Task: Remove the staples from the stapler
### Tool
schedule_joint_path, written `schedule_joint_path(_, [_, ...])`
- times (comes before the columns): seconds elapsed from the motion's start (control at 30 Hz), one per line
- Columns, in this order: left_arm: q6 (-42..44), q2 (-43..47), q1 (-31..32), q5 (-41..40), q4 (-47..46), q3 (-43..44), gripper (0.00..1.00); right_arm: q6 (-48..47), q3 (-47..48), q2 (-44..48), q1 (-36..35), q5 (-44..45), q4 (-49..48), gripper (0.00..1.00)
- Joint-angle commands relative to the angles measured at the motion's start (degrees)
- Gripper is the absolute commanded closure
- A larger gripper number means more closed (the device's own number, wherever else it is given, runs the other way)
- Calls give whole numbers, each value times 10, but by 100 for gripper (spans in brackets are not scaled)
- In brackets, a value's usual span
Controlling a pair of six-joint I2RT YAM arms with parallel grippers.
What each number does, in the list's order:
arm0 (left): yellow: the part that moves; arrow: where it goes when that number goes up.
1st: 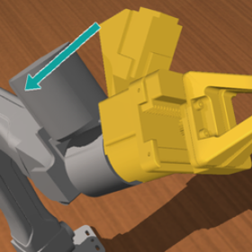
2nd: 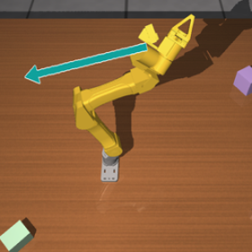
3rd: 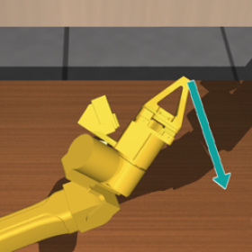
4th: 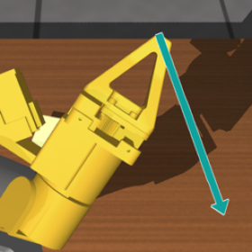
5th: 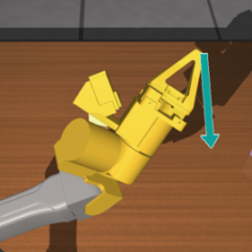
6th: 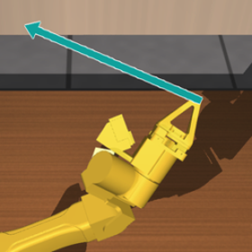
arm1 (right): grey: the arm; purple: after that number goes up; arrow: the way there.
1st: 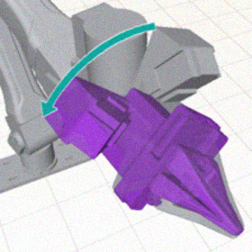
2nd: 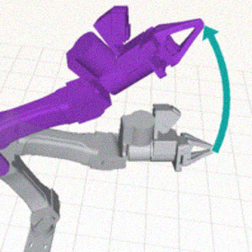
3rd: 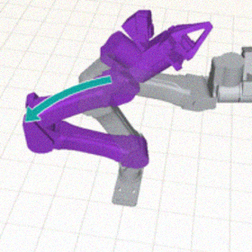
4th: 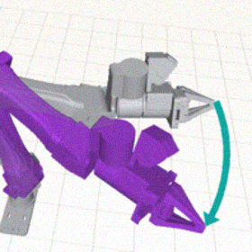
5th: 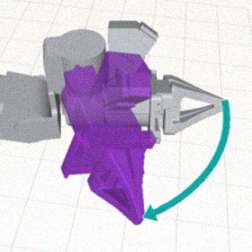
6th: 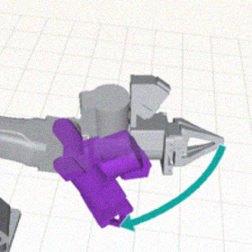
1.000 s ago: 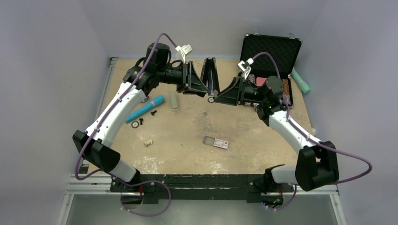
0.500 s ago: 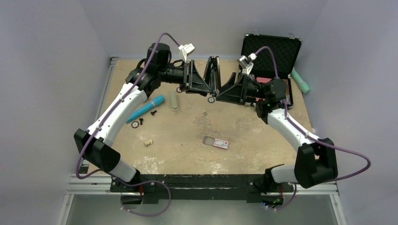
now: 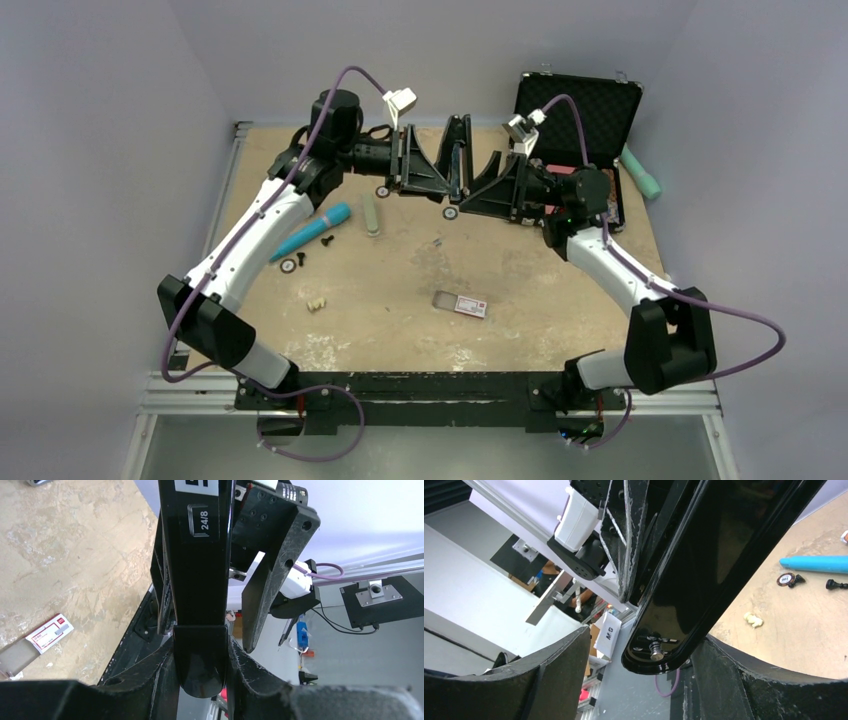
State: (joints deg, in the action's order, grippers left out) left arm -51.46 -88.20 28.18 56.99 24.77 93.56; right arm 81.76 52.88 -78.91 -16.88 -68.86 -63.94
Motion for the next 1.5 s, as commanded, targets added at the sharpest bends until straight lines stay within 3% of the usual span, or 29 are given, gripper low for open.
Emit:
schedule_joint_path(0.0, [-1,41,0,33,-68,-14,100,8,38,-10,-2,10,-31,24])
schedule_joint_path(0.27, [12,63,4,19,-55,-35,100,44,46,-31,-2,14,-74,29])
schedule_joint_path(0.73, [49,62,26,-8,-20,-25,100,33,28,-20,-16,14,-61,41])
schedule_joint_path(0.9, [69,66,27,-18,3,-29,100,30,31,-23,-16,0,-56,66])
schedule_joint_path(1.0, [82,68,27,-22,16,-28,100,24,27,-21,-16,-8,-47,97])
schedule_joint_path(1.1, [110,66,27,-23,50,-19,100,3,23,-15,-16,-19,-17,100])
schedule_joint_path(1.2, [155,63,28,-23,93,-13,100,-65,30,-4,-15,-33,82,100])
schedule_joint_path(1.3, [201,54,27,-20,130,-12,100,-189,56,7,-16,-31,244,100])
schedule_joint_path(1.47, [296,46,28,-49,214,-6,100,-517,155,3,-16,38,642,100])
